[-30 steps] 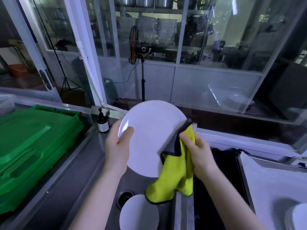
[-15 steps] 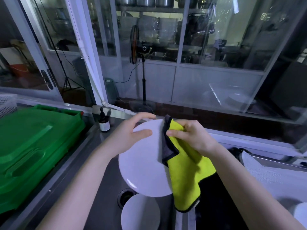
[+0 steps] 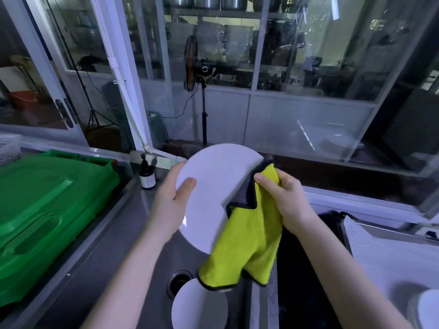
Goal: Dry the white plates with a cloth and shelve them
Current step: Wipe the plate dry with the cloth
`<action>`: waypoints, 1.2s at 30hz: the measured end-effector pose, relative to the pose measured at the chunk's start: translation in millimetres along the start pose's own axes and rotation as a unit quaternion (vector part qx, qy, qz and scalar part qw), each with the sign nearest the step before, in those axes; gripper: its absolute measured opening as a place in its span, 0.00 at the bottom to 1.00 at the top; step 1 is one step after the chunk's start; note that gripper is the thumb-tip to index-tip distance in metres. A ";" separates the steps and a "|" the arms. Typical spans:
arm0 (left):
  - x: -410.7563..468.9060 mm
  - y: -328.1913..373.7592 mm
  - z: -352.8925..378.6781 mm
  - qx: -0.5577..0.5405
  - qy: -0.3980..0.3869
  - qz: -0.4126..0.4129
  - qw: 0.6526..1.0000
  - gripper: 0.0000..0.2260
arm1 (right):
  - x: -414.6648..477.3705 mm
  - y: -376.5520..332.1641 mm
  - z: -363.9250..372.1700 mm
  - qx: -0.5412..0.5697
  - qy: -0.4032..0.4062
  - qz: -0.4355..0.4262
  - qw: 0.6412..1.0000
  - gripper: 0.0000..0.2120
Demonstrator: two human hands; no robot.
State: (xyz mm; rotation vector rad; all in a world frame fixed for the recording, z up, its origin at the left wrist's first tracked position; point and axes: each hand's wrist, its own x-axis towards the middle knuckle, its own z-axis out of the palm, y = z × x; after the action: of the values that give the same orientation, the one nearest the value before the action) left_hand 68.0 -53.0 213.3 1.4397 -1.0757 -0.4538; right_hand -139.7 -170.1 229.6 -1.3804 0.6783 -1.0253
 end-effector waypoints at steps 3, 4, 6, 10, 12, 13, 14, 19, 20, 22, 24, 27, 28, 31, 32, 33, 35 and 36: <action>17.6 17.5 -10.1 0.150 -0.131 0.052 0.979 0.13 | 13.1 -17.4 1.0 -0.197 -0.117 -0.045 0.972 0.13; 20.8 22.6 -10.1 0.175 -0.169 0.067 0.968 0.14 | 14.5 -18.5 3.4 -0.227 -0.151 -0.053 0.961 0.15; 22.9 28.1 -10.4 0.168 -0.191 0.081 0.964 0.17 | 12.9 -17.6 6.5 -0.225 -0.166 -0.061 0.958 0.14; 3.1 11.3 -4.8 -0.023 -0.007 0.006 1.000 0.14 | 4.5 -4.0 -0.6 -0.111 -0.023 -0.058 0.992 0.11; -15.4 -1.8 9.0 -0.100 0.071 -0.034 0.992 0.13 | -2.8 6.3 -0.6 0.032 0.054 -0.010 0.998 0.07; -23.6 -6.0 17.0 -0.125 0.088 -0.042 0.987 0.14 | -6.8 11.0 1.1 0.088 0.069 0.022 0.994 0.07; -28.1 -8.5 24.1 -0.140 0.100 -0.046 0.984 0.14 | -10.4 15.1 2.5 0.122 0.072 0.049 0.989 0.09; -16.0 -2.1 18.1 -0.089 0.071 -0.019 0.993 0.13 | -7.6 9.2 2.0 0.076 0.031 0.048 0.995 0.04; -10.4 -0.5 10.9 -0.062 0.054 -0.014 0.996 0.13 | -3.9 3.9 0.1 0.047 0.019 0.029 0.998 0.03; 2.9 6.2 -4.3 0.006 -0.001 0.012 1.000 0.13 | 4.3 -7.4 -3.5 -0.033 -0.032 -0.003 0.999 0.06; 14.3 16.2 -12.8 0.103 -0.088 0.052 0.989 0.13 | 9.5 -18.3 0.5 -0.139 -0.104 -0.032 0.984 0.09; 22.8 24.6 -12.5 0.168 -0.191 0.090 0.963 0.17 | 8.8 -21.9 14.5 -0.241 -0.194 -0.057 0.949 0.10; 23.1 24.6 -13.5 0.166 -0.189 0.090 0.963 0.19 | 7.4 -19.9 16.6 -0.238 -0.197 -0.058 0.949 0.13; 11.3 13.8 -19.2 0.061 -0.089 0.040 0.993 0.18 | 1.3 -12.9 13.8 -0.190 -0.120 -0.071 0.972 0.15; 3.1 5.8 -18.8 0.013 -0.042 0.013 0.999 0.14 | -1.4 -8.3 11.5 -0.148 -0.077 -0.067 0.984 0.14; -6.7 -1.7 -15.3 -0.034 -0.006 -0.014 0.999 0.11 | -4.5 -3.4 9.8 -0.084 -0.036 -0.051 0.995 0.11; -25.5 -11.6 -1.4 -0.115 0.038 -0.055 0.991 0.09 | -10.7 7.0 8.9 0.050 0.018 0.007 0.999 0.07; -31.0 -14.0 6.4 -0.137 0.057 -0.064 0.987 0.10 | -13.0 12.1 8.6 0.086 0.026 0.035 0.995 0.10</action>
State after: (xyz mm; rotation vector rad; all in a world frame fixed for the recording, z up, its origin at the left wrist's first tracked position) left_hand 52.4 -33.6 189.4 1.2786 -0.7974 -0.5805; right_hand -135.6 -155.8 216.5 -1.1769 0.6564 -1.0412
